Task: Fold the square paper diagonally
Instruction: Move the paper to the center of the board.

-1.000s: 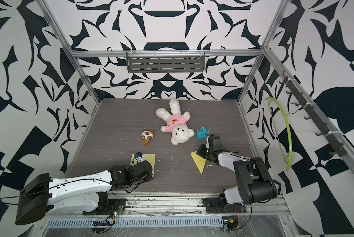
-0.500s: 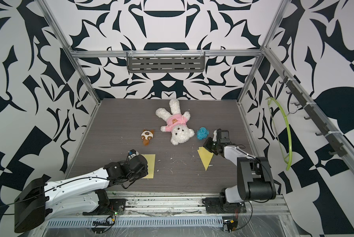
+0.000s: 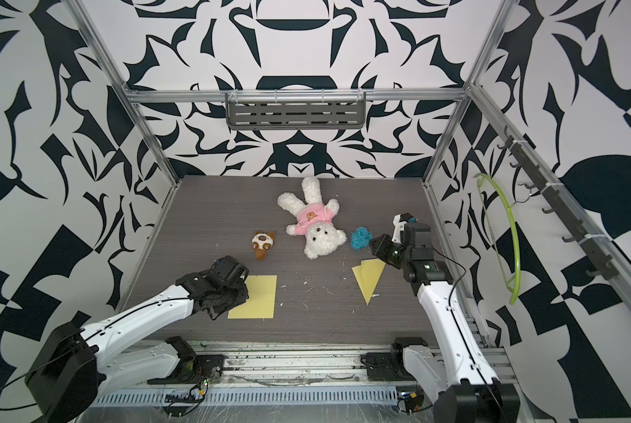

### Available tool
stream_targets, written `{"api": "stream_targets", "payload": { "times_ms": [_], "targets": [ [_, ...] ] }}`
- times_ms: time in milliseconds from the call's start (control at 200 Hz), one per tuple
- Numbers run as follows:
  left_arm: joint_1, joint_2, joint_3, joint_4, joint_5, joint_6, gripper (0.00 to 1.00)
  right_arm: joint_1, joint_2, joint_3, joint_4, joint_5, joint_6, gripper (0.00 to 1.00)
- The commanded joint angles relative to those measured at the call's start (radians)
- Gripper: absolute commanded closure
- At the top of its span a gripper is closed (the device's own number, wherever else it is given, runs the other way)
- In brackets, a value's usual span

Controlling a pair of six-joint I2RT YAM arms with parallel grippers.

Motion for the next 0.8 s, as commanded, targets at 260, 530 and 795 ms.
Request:
{"api": "stream_targets", "payload": {
  "times_ms": [260,530,795],
  "targets": [
    [0.039,0.114,0.063,0.021,0.022,0.120,0.93,0.028,-0.268,-0.209,-0.155,-0.097,0.096,0.79],
    [0.051,0.224,0.060,0.051,0.016,0.133,0.96,0.165,-0.301,-0.283,-0.141,-0.034,0.153,0.79],
    [0.037,0.231,0.016,0.090,0.046,0.088,0.96,0.279,-0.250,-0.293,-0.090,0.027,0.195,0.77]
  ]
}}
